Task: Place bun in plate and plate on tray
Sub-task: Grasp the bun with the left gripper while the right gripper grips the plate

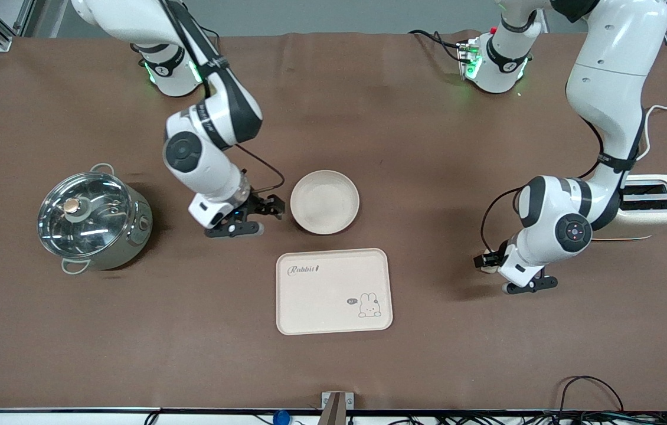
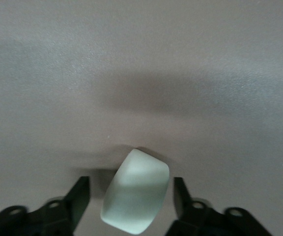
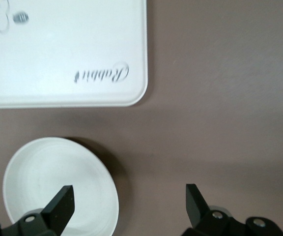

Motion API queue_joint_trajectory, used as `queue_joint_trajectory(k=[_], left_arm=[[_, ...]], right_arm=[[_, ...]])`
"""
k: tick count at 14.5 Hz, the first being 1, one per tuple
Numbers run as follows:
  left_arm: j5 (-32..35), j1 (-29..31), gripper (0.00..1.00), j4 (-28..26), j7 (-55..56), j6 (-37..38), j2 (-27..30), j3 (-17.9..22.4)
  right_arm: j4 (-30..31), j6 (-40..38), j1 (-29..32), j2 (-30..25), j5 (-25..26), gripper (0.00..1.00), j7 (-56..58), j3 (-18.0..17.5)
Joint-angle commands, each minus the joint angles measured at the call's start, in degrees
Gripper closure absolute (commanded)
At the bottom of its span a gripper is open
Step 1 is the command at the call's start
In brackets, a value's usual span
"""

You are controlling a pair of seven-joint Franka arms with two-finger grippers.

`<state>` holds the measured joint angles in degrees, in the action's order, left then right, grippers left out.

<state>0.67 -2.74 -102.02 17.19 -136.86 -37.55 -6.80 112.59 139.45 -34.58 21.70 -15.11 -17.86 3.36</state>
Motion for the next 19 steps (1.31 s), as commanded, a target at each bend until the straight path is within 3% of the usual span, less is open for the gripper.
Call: queue_joint_trajectory(k=[1, 3, 7, 10, 12, 15, 17, 19], left_arm=[[0.8, -0.5, 0.63, 0.2, 0.8, 0.2, 0.6, -0.1], [0.6, -2.1, 0.79, 0.1, 2.2, 1.8, 1.4, -0.6], [0.8, -5.5, 0.78, 2.0, 21.8, 7.3, 3.5, -8.5], [0.8, -11.8, 0.77, 4.6, 32.5, 9.2, 3.4, -9.6], [0.6, -16.8, 0.77, 6.5, 40.5, 9.2, 2.8, -9.5], [0.3, -22.8, 0.73, 10.5, 52.4, 9.1, -0.3, -9.6], [0.1, -26.4, 0.73, 12.6, 58.5, 8.5, -2.9, -9.5], [0.1, -28.6, 0.69, 14.7, 62.8, 8.4, -5.1, -9.5]], right_arm=[[5.8, 3.1, -2.9, -1.8, -1.7, 0.00, -2.0, 0.5], [7.9, 6.7, -5.5, -1.2, -1.7, 0.00, -4.5, 0.6], [10.2, 14.2, -7.9, 2.8, -1.8, 0.00, -7.0, 0.5], [10.4, 15.7, -9.1, 3.7, -1.8, 0.06, -8.9, 0.5], [10.4, 16.0, -9.3, 4.3, -1.8, 0.16, -8.9, 0.5], [10.4, 17.9, -9.8, 5.4, -1.8, 0.48, -8.9, 0.5], [10.4, 17.9, -9.7, 5.6, -1.8, 0.58, -8.9, 0.5], [10.4, 17.9, -9.8, 5.6, -1.8, 0.85, -8.9, 0.5]])
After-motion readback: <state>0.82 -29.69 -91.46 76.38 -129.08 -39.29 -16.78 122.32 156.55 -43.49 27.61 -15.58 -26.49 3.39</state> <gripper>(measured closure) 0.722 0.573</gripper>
